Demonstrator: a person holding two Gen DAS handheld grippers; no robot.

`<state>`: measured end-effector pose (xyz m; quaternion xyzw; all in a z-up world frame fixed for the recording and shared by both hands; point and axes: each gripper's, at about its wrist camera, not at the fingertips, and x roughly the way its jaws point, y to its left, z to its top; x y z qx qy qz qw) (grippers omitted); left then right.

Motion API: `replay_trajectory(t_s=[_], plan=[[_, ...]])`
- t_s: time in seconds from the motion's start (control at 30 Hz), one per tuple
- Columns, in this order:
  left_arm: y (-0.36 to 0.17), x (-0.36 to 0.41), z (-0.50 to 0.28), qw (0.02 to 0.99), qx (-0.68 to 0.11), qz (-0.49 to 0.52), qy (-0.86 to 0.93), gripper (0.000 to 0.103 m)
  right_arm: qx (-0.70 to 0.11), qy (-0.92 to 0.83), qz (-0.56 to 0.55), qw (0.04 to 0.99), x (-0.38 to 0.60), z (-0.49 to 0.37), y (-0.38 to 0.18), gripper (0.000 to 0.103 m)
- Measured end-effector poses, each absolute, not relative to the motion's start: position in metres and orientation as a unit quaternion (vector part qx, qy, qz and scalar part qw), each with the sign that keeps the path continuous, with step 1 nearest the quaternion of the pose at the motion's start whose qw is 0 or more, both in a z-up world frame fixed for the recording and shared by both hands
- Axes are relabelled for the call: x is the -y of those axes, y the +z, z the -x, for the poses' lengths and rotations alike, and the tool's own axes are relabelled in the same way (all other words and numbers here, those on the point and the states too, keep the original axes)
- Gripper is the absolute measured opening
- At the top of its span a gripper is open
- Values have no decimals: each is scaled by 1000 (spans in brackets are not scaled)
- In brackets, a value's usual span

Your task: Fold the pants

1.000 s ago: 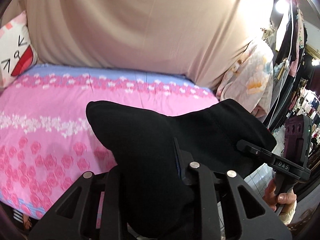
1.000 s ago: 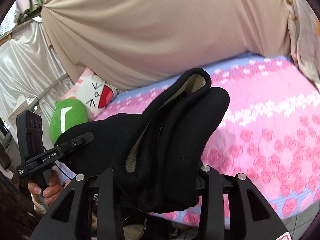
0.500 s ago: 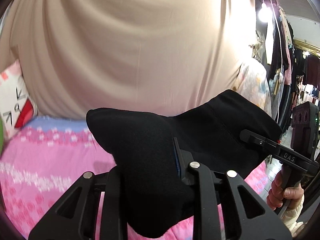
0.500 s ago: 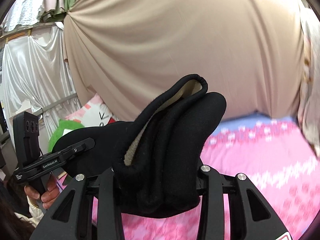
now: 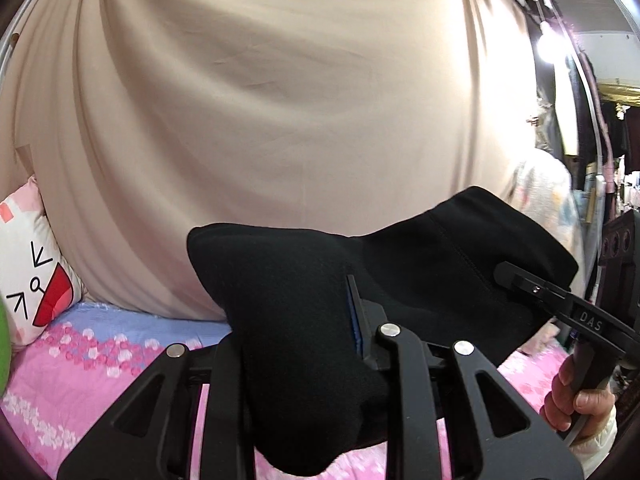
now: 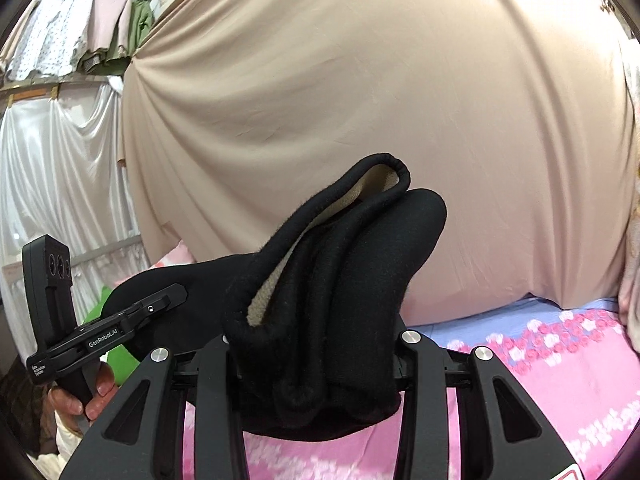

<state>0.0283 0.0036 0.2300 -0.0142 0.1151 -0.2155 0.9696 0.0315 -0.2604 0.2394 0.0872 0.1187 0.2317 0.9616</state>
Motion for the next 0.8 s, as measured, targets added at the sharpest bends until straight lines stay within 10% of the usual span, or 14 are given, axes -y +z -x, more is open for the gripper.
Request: replay_trajectory(t_s=[0.6, 0.8], plan=[[42, 52, -241, 946, -289, -18, -147, 23, -284, 158, -140, 935, 280, -230, 40, 36], [-16, 43, -242, 928, -348, -42, -127, 54, -439, 137, -205, 864, 312, -253, -31, 69]])
